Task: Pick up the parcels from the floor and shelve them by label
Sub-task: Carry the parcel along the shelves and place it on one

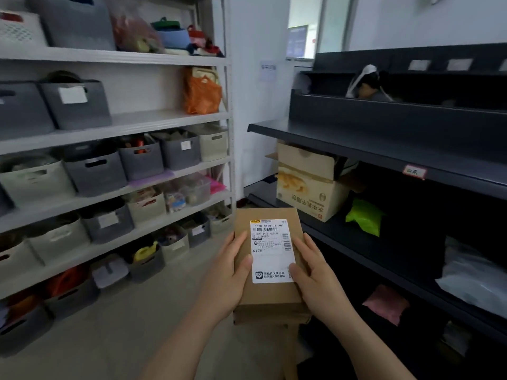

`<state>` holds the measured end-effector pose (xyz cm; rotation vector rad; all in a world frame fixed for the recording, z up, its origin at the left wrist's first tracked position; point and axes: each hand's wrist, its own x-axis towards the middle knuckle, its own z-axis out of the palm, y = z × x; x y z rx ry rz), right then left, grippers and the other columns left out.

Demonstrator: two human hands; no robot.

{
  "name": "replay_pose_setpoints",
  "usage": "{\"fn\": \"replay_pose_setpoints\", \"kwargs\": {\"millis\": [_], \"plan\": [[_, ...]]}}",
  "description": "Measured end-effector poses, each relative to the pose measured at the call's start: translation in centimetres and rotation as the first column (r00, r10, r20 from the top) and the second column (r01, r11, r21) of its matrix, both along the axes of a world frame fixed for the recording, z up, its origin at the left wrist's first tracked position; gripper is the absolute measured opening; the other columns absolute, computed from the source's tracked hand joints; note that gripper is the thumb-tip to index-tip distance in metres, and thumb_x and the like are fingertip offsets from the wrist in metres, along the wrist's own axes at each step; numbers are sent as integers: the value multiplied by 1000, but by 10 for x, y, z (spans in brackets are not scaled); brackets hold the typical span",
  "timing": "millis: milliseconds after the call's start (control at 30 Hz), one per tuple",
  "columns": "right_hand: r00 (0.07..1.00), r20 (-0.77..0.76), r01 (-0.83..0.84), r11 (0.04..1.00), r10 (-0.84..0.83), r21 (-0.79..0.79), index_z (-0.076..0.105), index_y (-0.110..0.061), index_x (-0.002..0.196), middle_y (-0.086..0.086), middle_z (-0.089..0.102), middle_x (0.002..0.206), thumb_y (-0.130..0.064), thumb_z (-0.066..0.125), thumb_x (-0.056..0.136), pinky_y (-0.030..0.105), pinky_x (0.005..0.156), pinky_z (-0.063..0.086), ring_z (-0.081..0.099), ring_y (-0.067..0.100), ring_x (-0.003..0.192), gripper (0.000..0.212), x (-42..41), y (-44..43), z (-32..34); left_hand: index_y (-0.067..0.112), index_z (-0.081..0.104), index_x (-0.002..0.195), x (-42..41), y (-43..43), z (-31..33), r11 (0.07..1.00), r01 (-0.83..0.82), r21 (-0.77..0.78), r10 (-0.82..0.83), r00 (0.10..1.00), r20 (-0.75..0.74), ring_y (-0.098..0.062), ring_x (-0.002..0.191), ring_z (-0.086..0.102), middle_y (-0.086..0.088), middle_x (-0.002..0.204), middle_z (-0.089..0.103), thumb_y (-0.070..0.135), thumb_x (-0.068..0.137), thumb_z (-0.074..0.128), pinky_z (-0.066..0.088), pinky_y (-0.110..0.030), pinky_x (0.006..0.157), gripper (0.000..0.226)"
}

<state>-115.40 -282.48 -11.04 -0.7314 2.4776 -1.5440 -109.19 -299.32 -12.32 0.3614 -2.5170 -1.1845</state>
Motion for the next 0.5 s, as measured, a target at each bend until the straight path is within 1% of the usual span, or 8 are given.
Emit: {"fn": "replay_pose_setpoints", "kwargs": {"millis": [67, 167, 267, 400, 500], "plan": [[999, 8, 46, 999, -46, -10, 24, -38, 144, -19, 6, 156, -18, 46, 97, 17, 102, 20, 10, 1, 142, 56, 2, -18, 3, 42, 21, 147, -8, -20, 6, 999, 47, -10, -47, 999, -7, 8, 130, 14, 17, 158, 12, 39, 99, 39, 16, -20, 103, 52], [992, 7, 125, 991, -125, -42, 25, -38, 144, -19, 6, 155, -17, 46, 97, 17, 101, 21, 10, 2, 142, 56, 6, -44, 7, 41, 21, 147, -19, -49, 13, 991, 127, -41, -127, 992, -1, 7, 132, 15, 17, 157, 13, 37, 99, 40, 16, -18, 101, 52], [982, -2, 189, 980, -189, -64, 25, -38, 144, -20, 9, 155, -16, 46, 97, 18, 105, 20, 7, 1, 143, 56, 7, -59, 9, 40, 21, 147, -31, -68, 17, 976, 210, -49, -211, 978, -5, 7, 130, 16, 18, 157, 13, 38, 99, 40, 17, -19, 101, 52], [964, -14, 265, 963, -266, -48, 25, -36, 145, -18, 7, 156, -15, 46, 96, 19, 108, 19, 7, 1, 143, 57, 2, -64, 12, 41, 22, 147, -49, -77, 17, 959, 282, -25, -282, 959, -10, 5, 133, 18, 17, 158, 14, 38, 98, 41, 18, -20, 102, 52], [947, -17, 319, 947, -320, -36, 25, -35, 145, -18, 5, 156, -15, 46, 96, 19, 108, 17, 8, 0, 142, 57, -9, -62, 13, 42, 23, 146, -69, -76, 17, 942, 334, -22, -335, 942, -22, 11, 126, 15, 17, 158, 14, 38, 98, 42, 17, -19, 102, 51]]}}
